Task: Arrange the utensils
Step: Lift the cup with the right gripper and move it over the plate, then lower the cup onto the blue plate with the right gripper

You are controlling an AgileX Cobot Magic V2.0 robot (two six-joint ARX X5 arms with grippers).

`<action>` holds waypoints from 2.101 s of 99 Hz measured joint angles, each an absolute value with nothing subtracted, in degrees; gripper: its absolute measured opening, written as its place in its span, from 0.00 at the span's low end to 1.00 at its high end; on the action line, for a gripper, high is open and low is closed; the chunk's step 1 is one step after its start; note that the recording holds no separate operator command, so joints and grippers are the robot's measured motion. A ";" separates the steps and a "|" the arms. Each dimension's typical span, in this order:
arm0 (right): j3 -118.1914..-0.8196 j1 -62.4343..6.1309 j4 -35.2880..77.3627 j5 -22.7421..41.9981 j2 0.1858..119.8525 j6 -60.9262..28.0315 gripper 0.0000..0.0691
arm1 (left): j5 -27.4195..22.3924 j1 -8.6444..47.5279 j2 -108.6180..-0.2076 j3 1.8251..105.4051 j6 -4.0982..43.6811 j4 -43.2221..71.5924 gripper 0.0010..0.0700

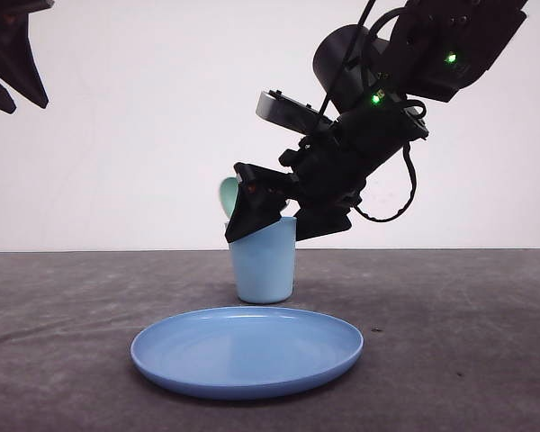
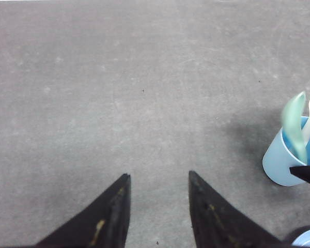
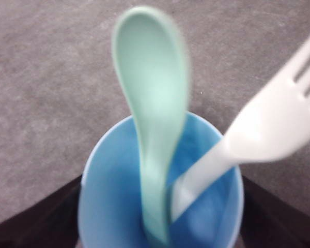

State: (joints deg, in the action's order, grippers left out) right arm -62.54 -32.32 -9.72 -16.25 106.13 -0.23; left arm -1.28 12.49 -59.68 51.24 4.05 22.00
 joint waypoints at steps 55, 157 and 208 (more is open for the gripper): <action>-62.59 -32.62 -5.19 -16.49 99.35 -0.21 0.61 | -1.28 12.49 -59.68 51.24 4.05 21.67 0.27; -34.22 -47.72 -0.12 -10.46 64.71 2.90 0.60 | -1.23 12.49 -59.68 51.24 4.05 21.65 0.27; -30.04 -48.34 -19.22 -10.33 77.32 3.92 0.60 | -1.26 12.49 -59.68 51.24 4.05 21.67 0.27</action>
